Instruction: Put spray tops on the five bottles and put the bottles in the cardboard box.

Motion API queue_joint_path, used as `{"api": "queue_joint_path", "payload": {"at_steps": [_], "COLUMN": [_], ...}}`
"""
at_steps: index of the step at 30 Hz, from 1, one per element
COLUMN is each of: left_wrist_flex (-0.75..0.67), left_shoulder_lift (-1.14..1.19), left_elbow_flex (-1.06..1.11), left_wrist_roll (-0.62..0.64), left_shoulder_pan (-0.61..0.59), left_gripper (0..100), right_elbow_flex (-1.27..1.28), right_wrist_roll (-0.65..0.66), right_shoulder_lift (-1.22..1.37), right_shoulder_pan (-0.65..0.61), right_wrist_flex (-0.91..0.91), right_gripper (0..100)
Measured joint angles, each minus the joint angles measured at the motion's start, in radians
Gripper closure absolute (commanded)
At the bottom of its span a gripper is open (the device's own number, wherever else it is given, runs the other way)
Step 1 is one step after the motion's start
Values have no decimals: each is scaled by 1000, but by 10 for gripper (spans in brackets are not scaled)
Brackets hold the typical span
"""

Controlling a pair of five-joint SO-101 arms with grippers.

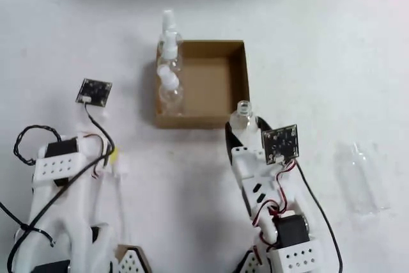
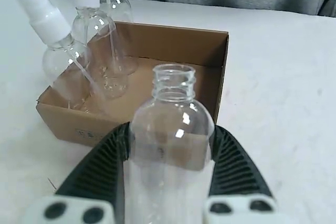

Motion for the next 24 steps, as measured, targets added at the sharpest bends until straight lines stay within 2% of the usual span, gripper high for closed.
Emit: {"api": "queue_joint_path", "payload": {"at_steps": [8,16,18,21,24], "left_wrist_flex": [-2,3,8,20,20], "left_shoulder_lift": [141,382,405,410,410], "left_elbow_flex": [-2,-130,-147,-157,-157], "left_wrist_roll": [-5,-11,-11,-11,-9], "left_shoulder_pan": [5,-18,-18,-12,17], "left_gripper": [797,799,836,985,957], "right_elbow_flex": [0,0,0,0,0], "right_wrist_roll": [0,0,0,0,0], "right_shoulder_lift": [0,0,0,0,0], "right_shoulder_pan": [0,0,0,-2,-2], "right_wrist_flex": [0,0,0,0,0], "right_gripper": [984,984,984,984,984]}}
